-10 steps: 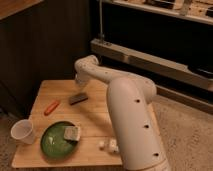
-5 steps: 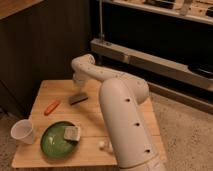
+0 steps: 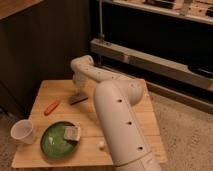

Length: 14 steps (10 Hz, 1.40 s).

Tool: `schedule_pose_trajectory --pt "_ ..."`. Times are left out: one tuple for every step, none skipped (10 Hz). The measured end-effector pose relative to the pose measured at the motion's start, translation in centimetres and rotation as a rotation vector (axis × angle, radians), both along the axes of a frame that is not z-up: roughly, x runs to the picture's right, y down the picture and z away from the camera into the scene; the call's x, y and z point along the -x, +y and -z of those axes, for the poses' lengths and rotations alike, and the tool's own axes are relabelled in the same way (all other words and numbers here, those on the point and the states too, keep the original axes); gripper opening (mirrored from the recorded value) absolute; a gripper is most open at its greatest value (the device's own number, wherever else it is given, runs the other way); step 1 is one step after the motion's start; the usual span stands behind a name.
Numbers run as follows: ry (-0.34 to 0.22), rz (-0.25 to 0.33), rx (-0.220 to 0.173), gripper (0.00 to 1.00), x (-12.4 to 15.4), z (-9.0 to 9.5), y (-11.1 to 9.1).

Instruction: Push the eraser across the table

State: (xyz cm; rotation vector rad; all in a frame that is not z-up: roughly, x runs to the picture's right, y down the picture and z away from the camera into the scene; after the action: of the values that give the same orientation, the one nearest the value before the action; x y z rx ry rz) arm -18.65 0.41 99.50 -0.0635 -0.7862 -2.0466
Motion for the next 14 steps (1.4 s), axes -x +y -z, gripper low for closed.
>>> schedule_pose_trajectory --pt "-0.001 0.003 0.005 0.0 0.3 -0.1 0.2" --pt "0.004 0.006 0.017 0.0 0.2 -0.3 0.6" --pt "0.007 0.008 0.026 0.0 0.0 -0.4 0.9" --pt "0.007 0.012 0.035 0.0 0.0 -0.3 1.2" --pt "0.003 0.016 0.04 0.0 0.1 -0.1 1.6" --pt "0.0 0.018 0.042 0.0 0.1 0.0 1.8" --pt "0.0 0.024 0.048 0.0 0.1 0.1 2.1" --pt "-0.001 0.031 0.054 0.0 0.1 0.3 2.5" --pt "0.0 0.03 0.055 0.0 0.1 0.3 2.5" --pt "0.001 0.03 0.056 0.0 0.0 0.3 2.5" --pt "0.001 0.03 0.056 0.0 0.0 0.3 2.5" --pt "0.001 0.03 0.056 0.0 0.0 0.3 2.5" --pt "0.001 0.03 0.056 0.0 0.0 0.3 2.5" --pt "0.001 0.03 0.057 0.0 0.0 0.3 2.6"
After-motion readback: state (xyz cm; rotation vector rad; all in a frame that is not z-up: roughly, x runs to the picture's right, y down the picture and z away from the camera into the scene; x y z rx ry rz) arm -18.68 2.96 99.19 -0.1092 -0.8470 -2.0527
